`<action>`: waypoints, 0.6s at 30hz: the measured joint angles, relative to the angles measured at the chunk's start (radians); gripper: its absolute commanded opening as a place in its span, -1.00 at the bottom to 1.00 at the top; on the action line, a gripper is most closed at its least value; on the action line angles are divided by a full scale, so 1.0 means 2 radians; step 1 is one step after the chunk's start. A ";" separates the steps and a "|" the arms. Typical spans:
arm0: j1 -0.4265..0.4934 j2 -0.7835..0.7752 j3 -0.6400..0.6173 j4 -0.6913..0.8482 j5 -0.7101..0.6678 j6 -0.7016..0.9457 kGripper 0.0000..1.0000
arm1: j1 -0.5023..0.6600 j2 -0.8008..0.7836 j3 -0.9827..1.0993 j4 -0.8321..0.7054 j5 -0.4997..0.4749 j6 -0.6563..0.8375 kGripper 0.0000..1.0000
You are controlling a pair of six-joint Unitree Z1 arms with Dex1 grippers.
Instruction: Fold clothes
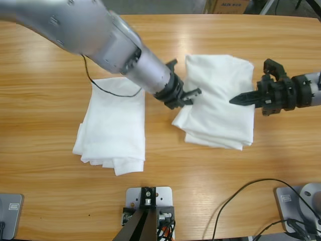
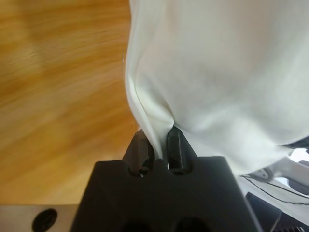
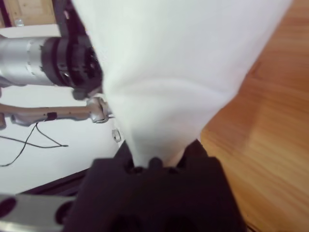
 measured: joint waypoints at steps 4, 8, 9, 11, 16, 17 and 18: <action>0.008 -0.045 0.000 0.027 0.003 0.007 -1.00 | 0.034 -0.039 -0.015 0.014 0.001 0.027 -1.00; 0.011 -0.088 0.018 0.045 0.012 0.012 -1.00 | 0.079 -0.061 -0.049 0.018 0.001 0.060 -1.00; 0.012 -0.097 0.028 0.047 0.014 0.012 -1.00 | 0.093 -0.063 -0.057 0.018 0.000 0.069 -1.00; 0.012 -0.116 0.046 0.049 0.021 0.013 -1.00 | 0.121 -0.063 -0.075 0.019 -0.009 0.083 -1.00; 0.016 -0.164 0.102 0.050 0.040 0.013 -1.00 | 0.168 -0.058 -0.102 0.018 -0.032 0.096 -1.00; 0.017 -0.173 0.112 0.050 0.042 0.013 -1.00 | 0.179 -0.054 -0.105 0.017 -0.038 0.098 -1.00; 0.019 -0.182 0.123 0.050 0.044 0.013 -1.00 | 0.189 -0.048 -0.111 0.013 -0.043 0.102 -1.00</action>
